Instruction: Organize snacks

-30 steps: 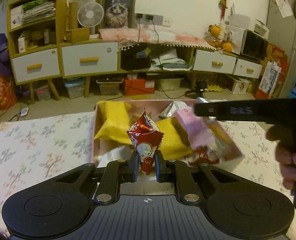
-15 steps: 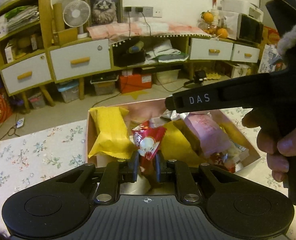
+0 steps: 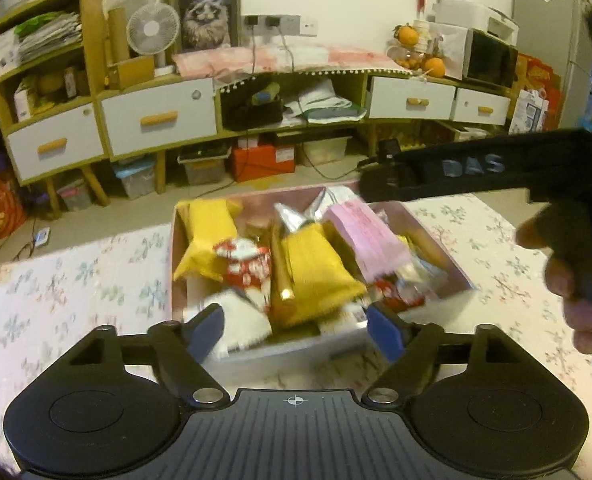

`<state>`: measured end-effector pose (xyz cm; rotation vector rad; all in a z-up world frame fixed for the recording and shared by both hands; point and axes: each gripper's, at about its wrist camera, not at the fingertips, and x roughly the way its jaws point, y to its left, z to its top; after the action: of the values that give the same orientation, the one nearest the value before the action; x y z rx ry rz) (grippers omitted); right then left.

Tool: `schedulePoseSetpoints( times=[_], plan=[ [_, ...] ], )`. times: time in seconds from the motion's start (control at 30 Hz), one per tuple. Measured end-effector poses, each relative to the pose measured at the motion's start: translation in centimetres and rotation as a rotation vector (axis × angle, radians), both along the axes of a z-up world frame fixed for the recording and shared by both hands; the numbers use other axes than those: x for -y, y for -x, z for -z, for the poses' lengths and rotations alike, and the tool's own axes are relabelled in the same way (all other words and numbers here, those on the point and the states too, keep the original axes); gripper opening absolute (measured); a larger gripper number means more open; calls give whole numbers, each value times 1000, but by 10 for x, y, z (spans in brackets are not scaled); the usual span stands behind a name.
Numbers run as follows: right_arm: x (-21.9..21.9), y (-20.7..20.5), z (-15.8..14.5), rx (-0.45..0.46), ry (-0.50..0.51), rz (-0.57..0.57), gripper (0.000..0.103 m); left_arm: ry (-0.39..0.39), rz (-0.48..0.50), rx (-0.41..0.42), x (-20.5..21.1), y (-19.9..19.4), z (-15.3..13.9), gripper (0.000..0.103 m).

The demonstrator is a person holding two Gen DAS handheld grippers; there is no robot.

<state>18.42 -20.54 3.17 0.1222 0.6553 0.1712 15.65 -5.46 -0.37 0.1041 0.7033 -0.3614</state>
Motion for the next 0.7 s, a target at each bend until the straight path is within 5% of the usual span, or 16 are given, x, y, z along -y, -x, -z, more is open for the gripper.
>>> schedulePoseSetpoints(
  times=[0.7],
  plan=[
    [-5,96,-7,-113,142,110,103,-78,-253,-124,-18,111,-32,102]
  ],
)
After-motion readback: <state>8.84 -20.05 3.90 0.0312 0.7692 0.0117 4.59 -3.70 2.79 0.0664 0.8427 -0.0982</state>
